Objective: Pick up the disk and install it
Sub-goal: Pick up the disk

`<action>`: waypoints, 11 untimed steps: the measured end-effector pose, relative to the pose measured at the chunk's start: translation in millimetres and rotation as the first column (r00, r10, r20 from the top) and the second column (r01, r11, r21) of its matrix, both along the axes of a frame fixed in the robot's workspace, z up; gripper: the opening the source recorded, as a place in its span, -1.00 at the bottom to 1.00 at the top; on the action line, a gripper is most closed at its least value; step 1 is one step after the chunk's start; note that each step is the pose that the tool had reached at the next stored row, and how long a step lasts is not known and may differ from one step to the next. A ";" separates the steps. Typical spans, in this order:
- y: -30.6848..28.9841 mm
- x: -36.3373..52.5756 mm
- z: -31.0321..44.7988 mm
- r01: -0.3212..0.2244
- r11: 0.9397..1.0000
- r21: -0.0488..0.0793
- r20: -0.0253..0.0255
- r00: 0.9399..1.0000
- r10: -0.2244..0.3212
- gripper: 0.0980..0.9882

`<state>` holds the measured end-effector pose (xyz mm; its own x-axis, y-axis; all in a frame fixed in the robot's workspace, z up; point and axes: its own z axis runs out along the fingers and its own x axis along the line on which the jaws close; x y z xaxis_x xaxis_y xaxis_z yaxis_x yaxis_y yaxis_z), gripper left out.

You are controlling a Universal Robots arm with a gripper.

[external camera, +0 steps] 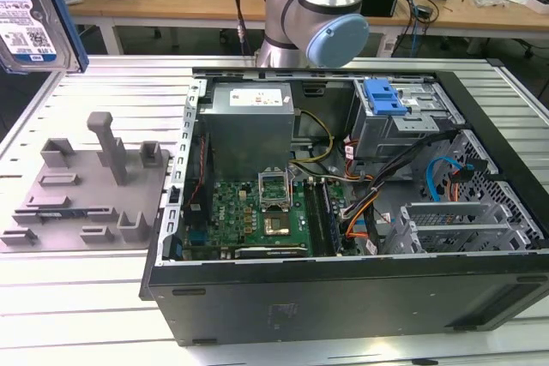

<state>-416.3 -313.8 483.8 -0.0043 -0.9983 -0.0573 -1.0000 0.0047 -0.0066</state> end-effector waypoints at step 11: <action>-8.8 5.2 6.8 0.000 1.000 0.000 -0.001 1.000 0.000 -0.40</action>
<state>-411.1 -322.6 490.5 -0.0043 -0.9984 -0.0569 -1.0000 0.0047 -0.0058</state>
